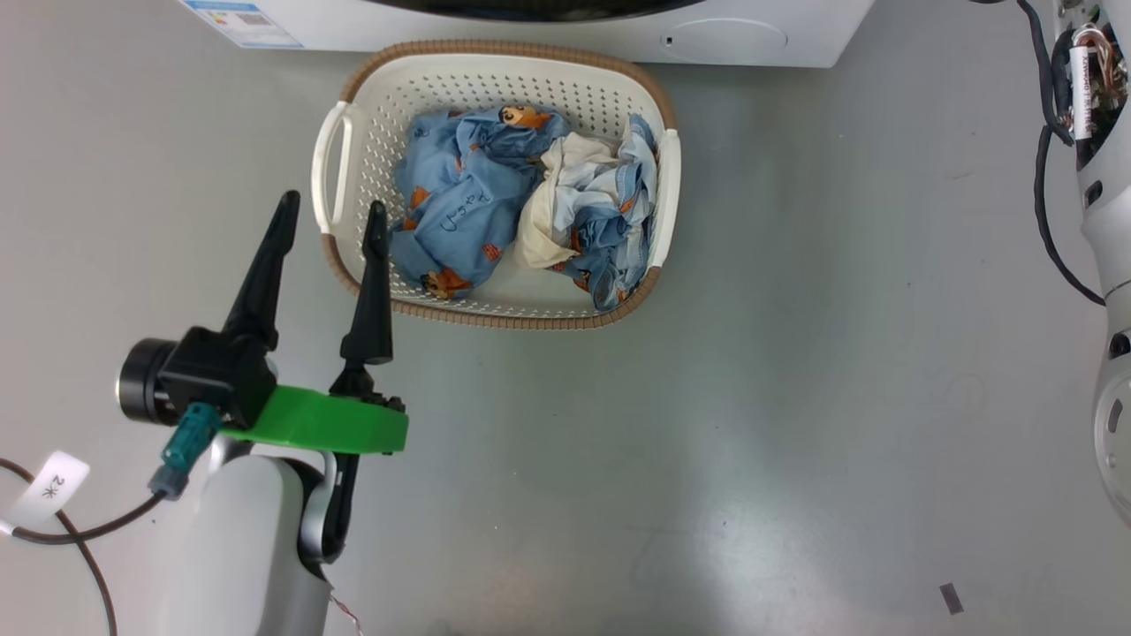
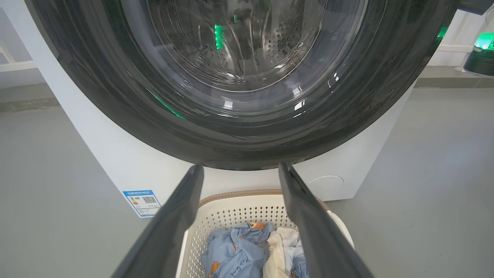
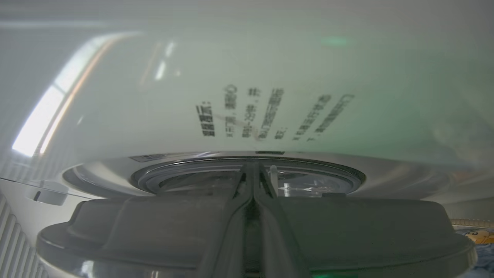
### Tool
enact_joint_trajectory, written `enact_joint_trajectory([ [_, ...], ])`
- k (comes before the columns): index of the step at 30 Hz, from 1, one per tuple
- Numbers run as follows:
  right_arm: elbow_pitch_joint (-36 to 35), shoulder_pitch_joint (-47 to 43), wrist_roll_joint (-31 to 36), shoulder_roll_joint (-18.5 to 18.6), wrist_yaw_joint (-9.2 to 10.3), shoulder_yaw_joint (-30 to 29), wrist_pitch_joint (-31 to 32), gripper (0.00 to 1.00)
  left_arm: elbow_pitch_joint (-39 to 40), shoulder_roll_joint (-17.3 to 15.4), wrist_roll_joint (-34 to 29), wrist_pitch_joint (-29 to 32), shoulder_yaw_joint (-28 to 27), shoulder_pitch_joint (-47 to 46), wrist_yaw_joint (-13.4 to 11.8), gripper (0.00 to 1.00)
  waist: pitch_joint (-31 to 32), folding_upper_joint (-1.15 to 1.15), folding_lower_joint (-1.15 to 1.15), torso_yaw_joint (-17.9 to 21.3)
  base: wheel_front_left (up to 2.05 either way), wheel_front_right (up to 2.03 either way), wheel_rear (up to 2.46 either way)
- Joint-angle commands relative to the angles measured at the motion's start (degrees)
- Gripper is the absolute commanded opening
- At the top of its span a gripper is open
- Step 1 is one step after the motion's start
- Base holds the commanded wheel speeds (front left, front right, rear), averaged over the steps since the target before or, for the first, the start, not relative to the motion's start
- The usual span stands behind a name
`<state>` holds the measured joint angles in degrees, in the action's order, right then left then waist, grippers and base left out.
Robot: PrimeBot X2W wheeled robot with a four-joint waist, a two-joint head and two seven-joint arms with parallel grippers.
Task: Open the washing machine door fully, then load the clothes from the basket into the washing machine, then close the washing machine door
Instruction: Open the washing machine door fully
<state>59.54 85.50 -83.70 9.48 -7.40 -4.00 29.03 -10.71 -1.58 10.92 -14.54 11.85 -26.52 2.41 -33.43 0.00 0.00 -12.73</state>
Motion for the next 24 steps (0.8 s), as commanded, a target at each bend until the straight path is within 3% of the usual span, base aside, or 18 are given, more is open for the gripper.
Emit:
enact_joint_trajectory([
  [1,-1.19,1.71,0.80,-1.40,-0.09,0.59,0.47,0.00,1.41,-1.30,0.83,-0.46,-1.44,-0.46,-0.56,1.00,-0.06,0.00,0.00,-0.10,0.00,0.00,0.00],
  [24,-1.42,-0.63,0.13,-1.78,-0.09,1.65,7.47,0.00,1.08,-1.30,0.74,-0.46,-1.80,0.55,-0.92,1.00,1.64,0.00,0.00,0.33,0.00,0.00,0.00],
])
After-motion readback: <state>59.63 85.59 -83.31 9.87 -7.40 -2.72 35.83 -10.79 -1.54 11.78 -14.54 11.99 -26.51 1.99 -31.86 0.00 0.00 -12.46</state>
